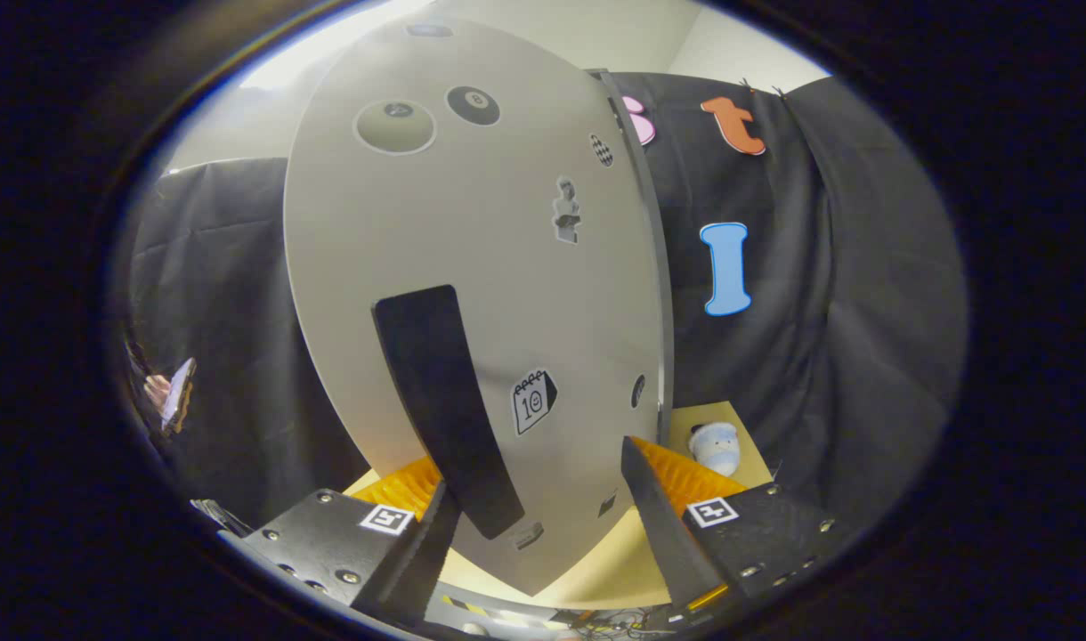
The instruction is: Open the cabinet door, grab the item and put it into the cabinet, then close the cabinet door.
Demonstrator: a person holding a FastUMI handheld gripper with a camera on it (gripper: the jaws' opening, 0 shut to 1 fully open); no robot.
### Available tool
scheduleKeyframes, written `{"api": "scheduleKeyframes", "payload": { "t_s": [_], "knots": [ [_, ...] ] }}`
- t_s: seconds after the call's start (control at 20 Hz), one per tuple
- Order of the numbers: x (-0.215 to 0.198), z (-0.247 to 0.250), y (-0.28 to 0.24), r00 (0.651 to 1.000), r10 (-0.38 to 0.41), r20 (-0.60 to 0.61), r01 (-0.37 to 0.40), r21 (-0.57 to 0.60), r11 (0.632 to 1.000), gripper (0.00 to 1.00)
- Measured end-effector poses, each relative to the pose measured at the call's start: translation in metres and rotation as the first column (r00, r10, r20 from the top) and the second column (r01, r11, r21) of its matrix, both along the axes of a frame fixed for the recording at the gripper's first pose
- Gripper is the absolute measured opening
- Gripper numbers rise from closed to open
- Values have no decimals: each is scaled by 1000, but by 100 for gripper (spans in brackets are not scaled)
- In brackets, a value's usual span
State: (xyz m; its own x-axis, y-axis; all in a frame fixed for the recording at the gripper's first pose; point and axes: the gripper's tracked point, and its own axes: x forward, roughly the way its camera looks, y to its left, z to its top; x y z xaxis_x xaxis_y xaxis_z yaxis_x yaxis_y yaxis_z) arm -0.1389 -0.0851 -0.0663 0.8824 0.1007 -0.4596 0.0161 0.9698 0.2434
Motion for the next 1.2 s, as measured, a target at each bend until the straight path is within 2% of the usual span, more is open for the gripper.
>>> {"api": "scheduleKeyframes", "payload": {
  "t_s": [0.15, 0.4, 0.75, 1.0, 1.2],
  "knots": [
    [-1, 4, -7, 1000, -2, -5, 1, -40, 999, 96],
    [-7, 5, -2, 1000, -21, -10, 21, -38, 999, 96],
    [-15, 15, 11, 1000, 20, 5, -20, 12, 1000, 96],
    [5, 25, 15, 998, 27, 57, -32, 89, 995, 96],
    [23, 20, 31, 993, 90, 74, -97, 93, 991, 98]
  ]
}}
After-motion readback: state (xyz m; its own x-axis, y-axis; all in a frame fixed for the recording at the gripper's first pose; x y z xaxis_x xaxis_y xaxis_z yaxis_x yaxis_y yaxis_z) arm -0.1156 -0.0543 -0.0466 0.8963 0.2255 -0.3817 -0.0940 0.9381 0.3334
